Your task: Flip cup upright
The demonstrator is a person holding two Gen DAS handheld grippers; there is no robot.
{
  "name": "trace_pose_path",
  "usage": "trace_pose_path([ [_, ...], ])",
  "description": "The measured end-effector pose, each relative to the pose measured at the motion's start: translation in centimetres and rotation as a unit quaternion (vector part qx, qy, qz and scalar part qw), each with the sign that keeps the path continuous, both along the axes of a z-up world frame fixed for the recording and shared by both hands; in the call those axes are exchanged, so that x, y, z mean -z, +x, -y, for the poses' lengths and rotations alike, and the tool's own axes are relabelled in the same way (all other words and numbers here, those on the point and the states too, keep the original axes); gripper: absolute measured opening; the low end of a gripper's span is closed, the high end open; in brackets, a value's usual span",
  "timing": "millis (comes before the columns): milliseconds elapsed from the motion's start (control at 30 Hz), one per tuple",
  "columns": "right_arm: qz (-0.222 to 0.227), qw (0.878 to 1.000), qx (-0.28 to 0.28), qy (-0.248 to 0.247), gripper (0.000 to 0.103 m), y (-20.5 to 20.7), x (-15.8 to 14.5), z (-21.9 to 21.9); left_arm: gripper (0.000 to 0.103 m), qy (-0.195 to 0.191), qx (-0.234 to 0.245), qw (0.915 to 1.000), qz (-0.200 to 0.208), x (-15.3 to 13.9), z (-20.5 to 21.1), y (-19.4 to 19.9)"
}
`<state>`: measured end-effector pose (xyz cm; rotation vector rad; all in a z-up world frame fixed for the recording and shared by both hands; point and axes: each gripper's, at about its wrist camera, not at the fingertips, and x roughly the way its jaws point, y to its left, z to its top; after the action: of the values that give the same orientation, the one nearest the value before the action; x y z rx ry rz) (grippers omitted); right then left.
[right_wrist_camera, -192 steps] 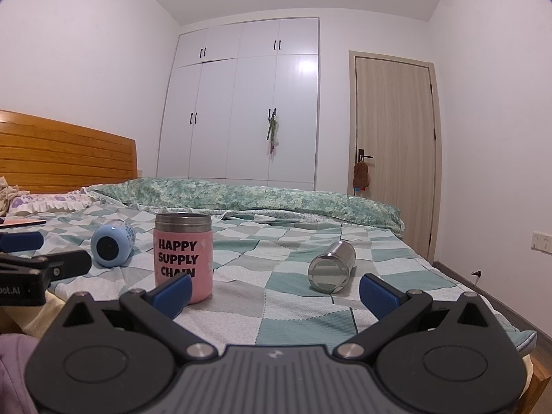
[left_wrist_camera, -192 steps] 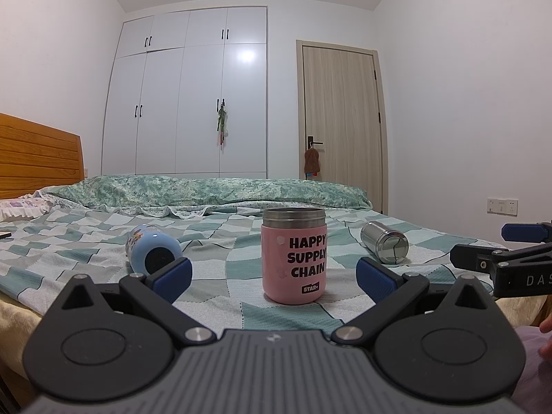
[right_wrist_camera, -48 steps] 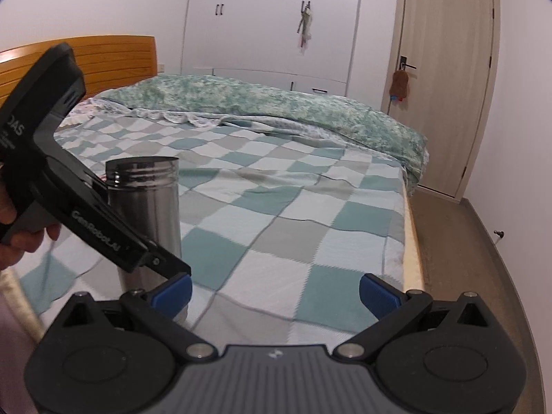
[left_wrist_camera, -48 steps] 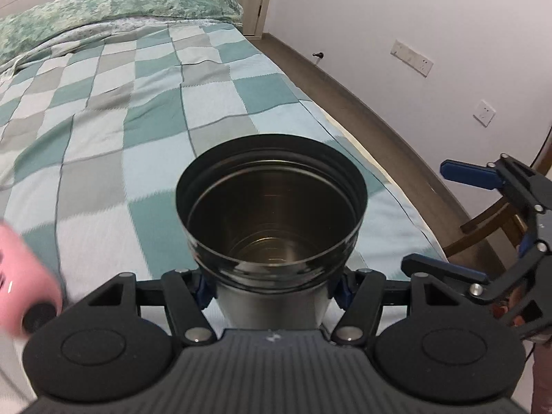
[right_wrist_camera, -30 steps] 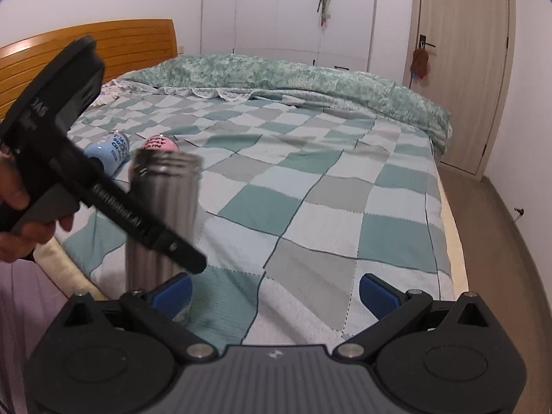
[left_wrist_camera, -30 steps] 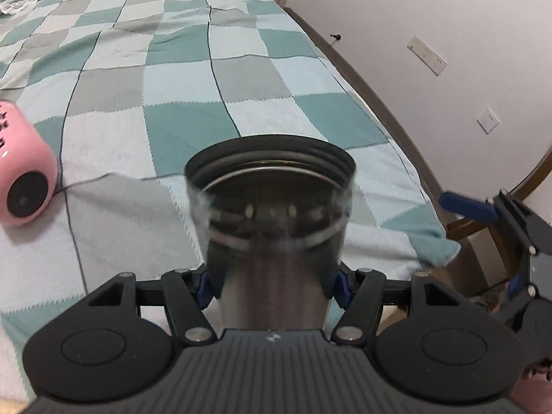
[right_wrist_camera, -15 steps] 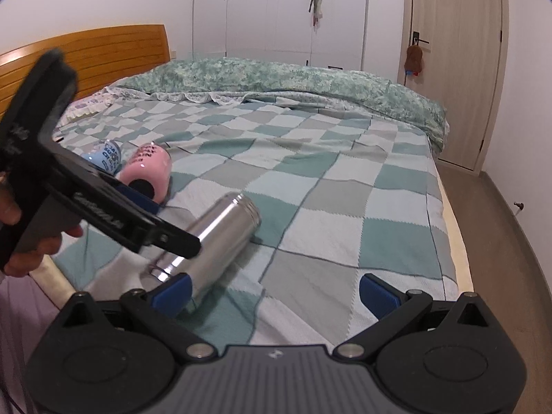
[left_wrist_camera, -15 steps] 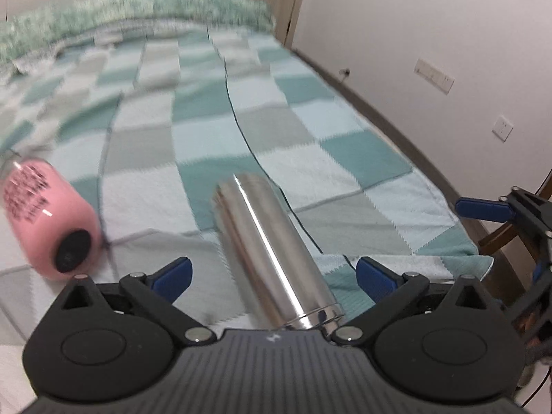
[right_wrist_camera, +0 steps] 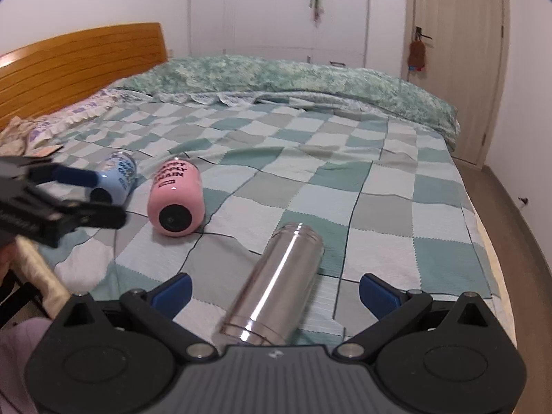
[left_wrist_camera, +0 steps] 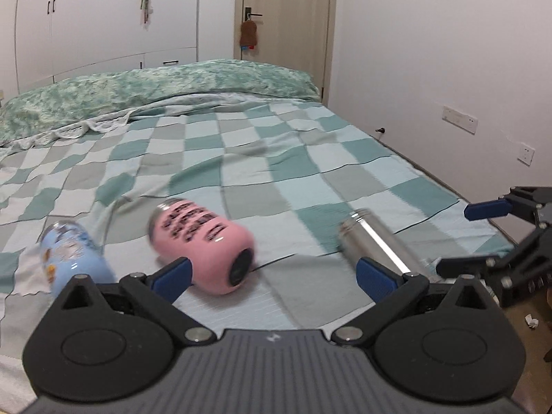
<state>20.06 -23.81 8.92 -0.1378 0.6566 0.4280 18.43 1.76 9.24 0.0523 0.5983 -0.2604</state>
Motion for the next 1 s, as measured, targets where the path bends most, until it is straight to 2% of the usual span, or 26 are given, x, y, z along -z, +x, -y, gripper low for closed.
trace_pose_path([
  [167, -0.023, 0.999, 0.034, -0.006, 0.103, 1.9, 1.1, -2.2, 0.103, 0.008, -0.008, 0.9999, 0.001, 1.2, -2.9, 0.2],
  [333, -0.057, 0.996, 0.057, -0.028, 0.103, 4.2, 2.2, -4.2, 0.103, -0.002, -0.008, 1.0000, -0.005, 2.3, -4.8, 1.0],
  [533, -0.101, 0.990, 0.083, -0.060, 0.103, 7.5, 3.7, -5.5, 0.103, 0.002, 0.002, 1.0000, -0.005, 3.6, -5.2, 2.2],
  [767, -0.149, 0.981, 0.108, -0.061, 0.103, 11.4, 5.5, -6.1, 0.103, 0.003, 0.009, 0.9999, -0.010, 4.8, -5.3, 3.9],
  [1000, -0.158, 0.979, 0.108, -0.063, 0.103, 13.1, 6.2, -6.4, 0.103, 0.000, 0.009, 0.9999, -0.008, 5.2, -4.9, 5.0],
])
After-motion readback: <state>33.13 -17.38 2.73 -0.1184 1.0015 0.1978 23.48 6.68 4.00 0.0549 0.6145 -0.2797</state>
